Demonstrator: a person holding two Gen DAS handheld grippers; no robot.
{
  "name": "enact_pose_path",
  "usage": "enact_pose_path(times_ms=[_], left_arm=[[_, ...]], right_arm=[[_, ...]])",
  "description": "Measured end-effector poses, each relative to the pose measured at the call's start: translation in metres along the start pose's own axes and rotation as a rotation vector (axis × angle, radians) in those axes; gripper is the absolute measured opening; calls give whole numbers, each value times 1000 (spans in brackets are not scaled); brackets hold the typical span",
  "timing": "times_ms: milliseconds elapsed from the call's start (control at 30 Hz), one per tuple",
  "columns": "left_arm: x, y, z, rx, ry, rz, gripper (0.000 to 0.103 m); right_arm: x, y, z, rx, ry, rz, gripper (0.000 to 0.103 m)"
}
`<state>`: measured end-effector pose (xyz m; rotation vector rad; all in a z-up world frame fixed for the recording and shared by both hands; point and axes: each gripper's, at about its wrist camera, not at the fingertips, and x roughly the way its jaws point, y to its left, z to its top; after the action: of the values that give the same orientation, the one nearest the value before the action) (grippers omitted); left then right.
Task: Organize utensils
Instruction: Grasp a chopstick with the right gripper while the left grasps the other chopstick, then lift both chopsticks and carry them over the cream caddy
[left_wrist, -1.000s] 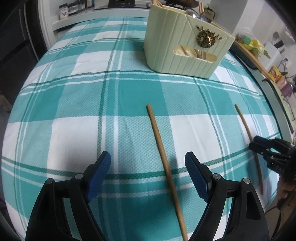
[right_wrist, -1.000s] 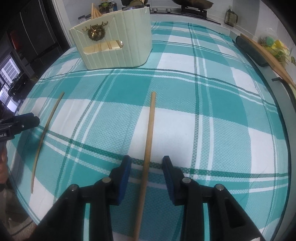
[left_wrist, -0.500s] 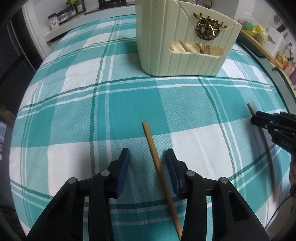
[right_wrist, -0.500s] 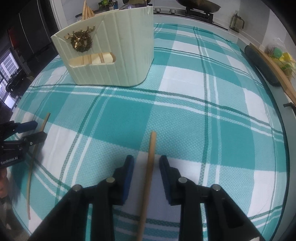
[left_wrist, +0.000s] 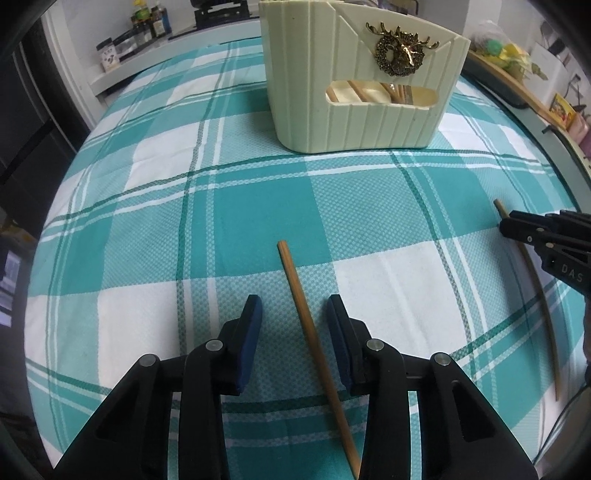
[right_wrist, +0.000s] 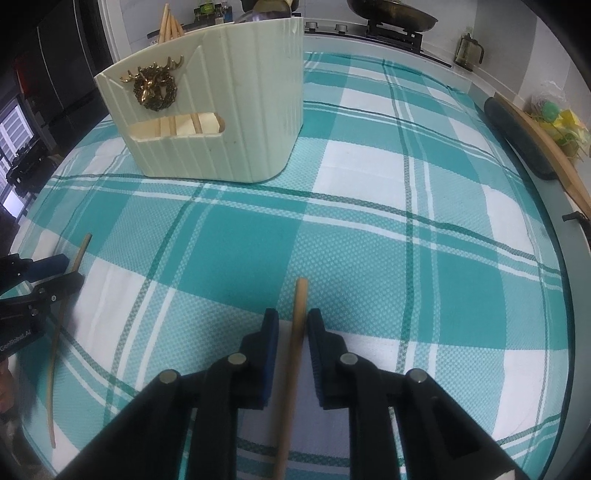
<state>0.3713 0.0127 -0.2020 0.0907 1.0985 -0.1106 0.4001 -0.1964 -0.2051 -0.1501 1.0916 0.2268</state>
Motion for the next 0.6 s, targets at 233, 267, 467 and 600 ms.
enact_pose_path(times_ms=[233,267,467,600], left_arm=[[0,0,-1,6,-10,0,38],[0,0,-1,7,-11,1,39],[5,2,7,16,3,-1,49],[7,-5,16,28,-6,-23,6]], right_arm=[[-1,0,-1,-9,-4,-7,17],[-1,0,-1,-10,-6,-8,17],[0,0,1,-20,9,-5,17],[3,-1,9,-23,41,10,9]])
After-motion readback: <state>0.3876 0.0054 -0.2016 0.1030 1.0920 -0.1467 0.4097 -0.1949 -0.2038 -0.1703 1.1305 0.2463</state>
